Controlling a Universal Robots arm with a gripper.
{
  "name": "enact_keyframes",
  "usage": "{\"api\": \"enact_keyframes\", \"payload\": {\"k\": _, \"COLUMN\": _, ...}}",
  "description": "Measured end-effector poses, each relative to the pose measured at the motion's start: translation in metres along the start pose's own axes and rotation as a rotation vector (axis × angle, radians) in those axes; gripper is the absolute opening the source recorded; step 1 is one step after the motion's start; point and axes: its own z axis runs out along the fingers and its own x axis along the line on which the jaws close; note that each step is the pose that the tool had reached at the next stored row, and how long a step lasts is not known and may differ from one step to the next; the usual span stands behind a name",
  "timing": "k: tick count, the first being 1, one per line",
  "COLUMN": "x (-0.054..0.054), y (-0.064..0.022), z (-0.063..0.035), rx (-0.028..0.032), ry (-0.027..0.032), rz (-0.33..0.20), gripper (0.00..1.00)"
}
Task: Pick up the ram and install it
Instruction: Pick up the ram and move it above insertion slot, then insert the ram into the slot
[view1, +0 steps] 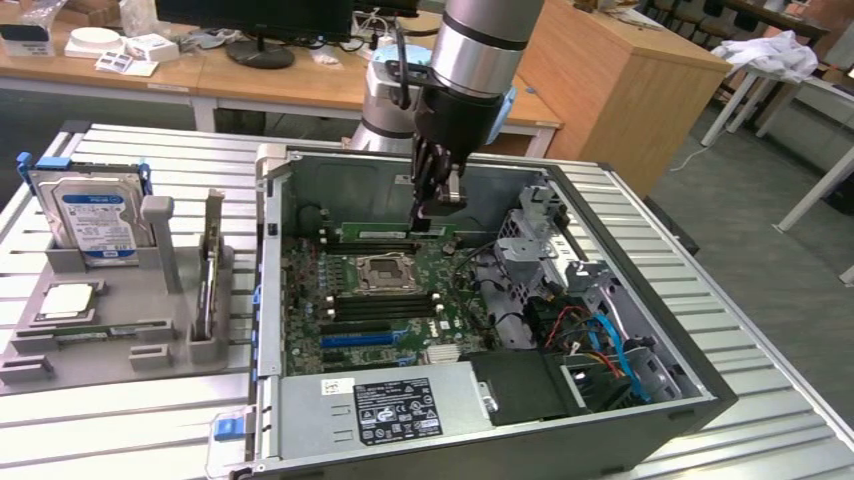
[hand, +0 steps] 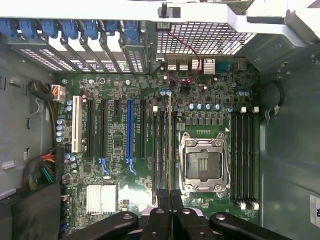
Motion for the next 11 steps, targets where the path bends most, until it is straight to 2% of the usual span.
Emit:
{"api": "enact_keyframes", "payload": {"k": 5, "x": 0.0005, "y": -0.0002, "z": 0.0053, "rx": 0.0000, "ry": 0.0000, "rz": 0.000, "gripper": 0.12}}
{"api": "enact_keyframes", "payload": {"k": 11, "x": 0.0005, "y": -0.0003, "z": 0.0054, "rx": 0.0000, "ry": 0.0001, "rz": 0.000, "gripper": 0.12}}
